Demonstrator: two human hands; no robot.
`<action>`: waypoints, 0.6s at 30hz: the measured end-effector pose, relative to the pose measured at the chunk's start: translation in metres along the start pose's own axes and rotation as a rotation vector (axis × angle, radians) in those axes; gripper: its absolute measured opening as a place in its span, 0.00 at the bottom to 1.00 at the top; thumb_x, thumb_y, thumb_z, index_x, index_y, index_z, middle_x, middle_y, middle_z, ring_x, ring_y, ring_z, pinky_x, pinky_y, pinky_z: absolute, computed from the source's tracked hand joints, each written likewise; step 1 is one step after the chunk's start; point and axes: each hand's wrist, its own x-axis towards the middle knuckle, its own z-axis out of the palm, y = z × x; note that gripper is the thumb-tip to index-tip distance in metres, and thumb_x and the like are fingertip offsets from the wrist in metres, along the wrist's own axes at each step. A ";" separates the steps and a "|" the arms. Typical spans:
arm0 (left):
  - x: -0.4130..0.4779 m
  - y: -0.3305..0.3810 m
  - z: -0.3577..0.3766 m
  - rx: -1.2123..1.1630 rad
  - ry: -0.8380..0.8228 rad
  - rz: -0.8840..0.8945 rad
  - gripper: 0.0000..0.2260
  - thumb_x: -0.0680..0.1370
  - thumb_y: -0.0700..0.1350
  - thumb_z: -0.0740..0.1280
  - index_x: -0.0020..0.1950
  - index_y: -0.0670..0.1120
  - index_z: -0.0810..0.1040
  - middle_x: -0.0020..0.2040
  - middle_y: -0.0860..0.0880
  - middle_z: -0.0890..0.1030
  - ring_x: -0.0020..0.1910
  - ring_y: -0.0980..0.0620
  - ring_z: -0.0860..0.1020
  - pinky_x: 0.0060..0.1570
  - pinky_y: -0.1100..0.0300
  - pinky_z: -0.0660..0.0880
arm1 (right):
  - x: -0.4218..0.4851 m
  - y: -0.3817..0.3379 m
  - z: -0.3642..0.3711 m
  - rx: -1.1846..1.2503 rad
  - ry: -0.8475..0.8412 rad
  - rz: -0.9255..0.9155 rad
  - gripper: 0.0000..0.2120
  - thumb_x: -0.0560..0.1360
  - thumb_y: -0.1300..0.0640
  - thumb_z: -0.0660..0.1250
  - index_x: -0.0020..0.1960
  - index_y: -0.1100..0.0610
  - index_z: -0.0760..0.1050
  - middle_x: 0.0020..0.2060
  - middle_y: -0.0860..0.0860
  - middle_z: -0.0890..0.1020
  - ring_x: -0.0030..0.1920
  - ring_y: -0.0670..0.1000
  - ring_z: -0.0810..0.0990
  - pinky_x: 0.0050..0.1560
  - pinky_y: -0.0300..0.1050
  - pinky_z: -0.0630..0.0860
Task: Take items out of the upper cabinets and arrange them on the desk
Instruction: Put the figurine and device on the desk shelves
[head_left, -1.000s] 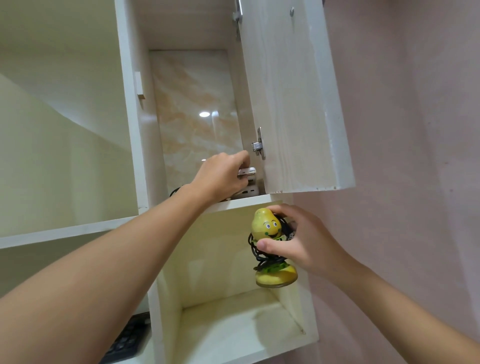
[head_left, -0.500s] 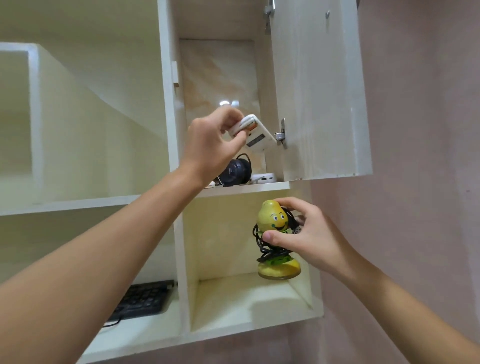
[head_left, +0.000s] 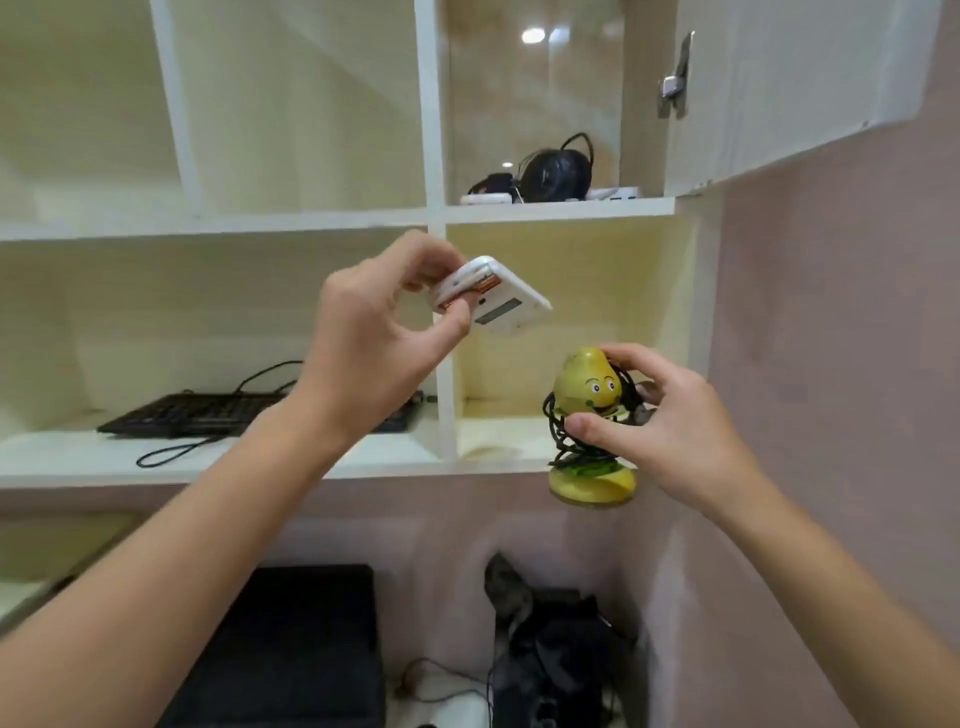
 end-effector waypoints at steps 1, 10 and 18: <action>-0.023 0.002 -0.003 0.003 -0.025 -0.042 0.07 0.75 0.36 0.73 0.52 0.40 0.81 0.46 0.51 0.83 0.44 0.56 0.80 0.51 0.64 0.76 | -0.012 0.006 0.007 0.003 -0.002 0.016 0.28 0.63 0.50 0.83 0.60 0.43 0.78 0.54 0.44 0.82 0.54 0.43 0.81 0.59 0.48 0.79; -0.282 0.055 0.003 -0.121 -0.257 -0.675 0.09 0.76 0.36 0.73 0.54 0.46 0.80 0.48 0.57 0.82 0.48 0.54 0.80 0.47 0.62 0.78 | -0.188 0.073 0.091 0.133 -0.149 0.262 0.30 0.64 0.47 0.79 0.65 0.45 0.76 0.59 0.44 0.78 0.61 0.44 0.79 0.64 0.44 0.75; -0.441 0.119 0.004 -0.233 -0.450 -1.261 0.08 0.76 0.38 0.73 0.49 0.51 0.81 0.47 0.60 0.82 0.49 0.59 0.80 0.47 0.69 0.75 | -0.361 0.118 0.138 0.055 -0.288 0.597 0.31 0.65 0.47 0.80 0.65 0.42 0.73 0.60 0.42 0.74 0.61 0.44 0.76 0.62 0.47 0.76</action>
